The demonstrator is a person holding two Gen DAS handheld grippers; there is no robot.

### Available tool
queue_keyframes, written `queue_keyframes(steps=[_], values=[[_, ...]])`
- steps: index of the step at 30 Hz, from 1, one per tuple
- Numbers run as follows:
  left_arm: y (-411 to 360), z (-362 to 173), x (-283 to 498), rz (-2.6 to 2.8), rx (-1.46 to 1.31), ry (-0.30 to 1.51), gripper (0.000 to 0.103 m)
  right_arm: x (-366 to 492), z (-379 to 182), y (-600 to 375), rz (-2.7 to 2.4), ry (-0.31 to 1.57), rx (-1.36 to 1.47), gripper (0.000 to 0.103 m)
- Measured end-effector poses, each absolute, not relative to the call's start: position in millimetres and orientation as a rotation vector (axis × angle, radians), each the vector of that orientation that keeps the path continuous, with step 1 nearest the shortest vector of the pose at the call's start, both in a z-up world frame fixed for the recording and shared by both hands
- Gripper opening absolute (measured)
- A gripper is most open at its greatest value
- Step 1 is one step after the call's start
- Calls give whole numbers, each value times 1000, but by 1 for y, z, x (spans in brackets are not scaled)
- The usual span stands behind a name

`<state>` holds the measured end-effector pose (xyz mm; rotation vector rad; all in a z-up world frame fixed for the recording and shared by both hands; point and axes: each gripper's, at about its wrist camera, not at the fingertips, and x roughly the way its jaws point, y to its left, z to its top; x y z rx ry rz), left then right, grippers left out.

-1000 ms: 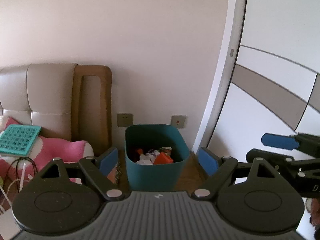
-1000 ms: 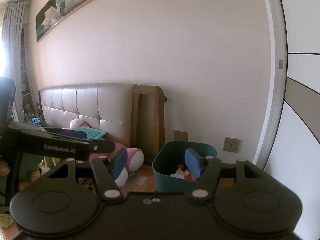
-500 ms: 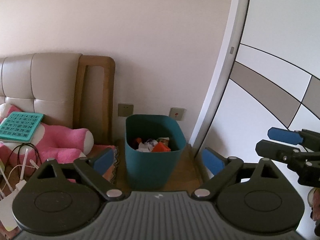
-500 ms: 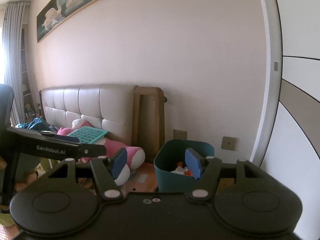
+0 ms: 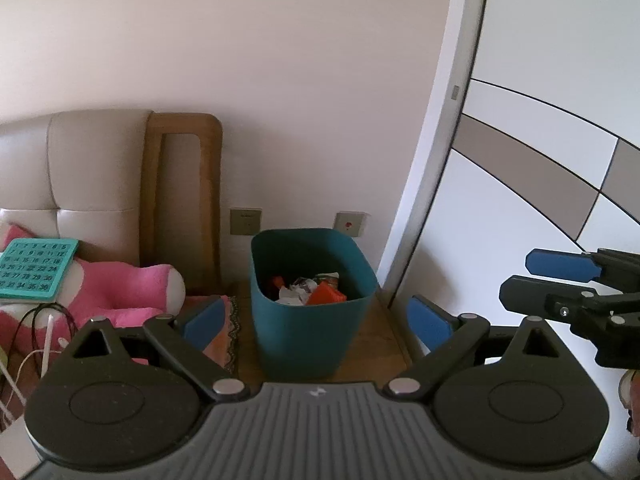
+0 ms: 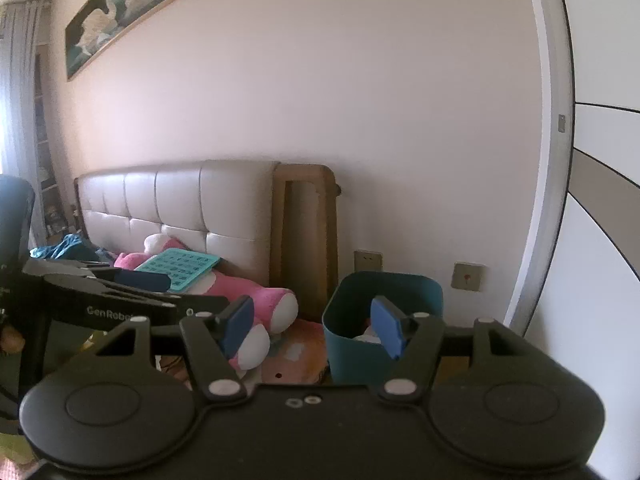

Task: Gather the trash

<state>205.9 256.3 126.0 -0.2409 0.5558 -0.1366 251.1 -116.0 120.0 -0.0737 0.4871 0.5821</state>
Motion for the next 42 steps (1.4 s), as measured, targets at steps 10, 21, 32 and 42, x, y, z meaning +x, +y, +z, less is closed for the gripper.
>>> queue_keyframes(steps=[10,21,32,42], values=[[277,120,218,-189,-205,570,98,244,113,-100,488,500,-24,65],[285,118,222,-212,-179,560,99,249,109,-96,435,502,4,65],[284,115,223,-241,-184,531,99,245,109,-95,395,511,11,65],[290,114,222,-267,-218,505,99,239,112,-93,359,528,14,65]])
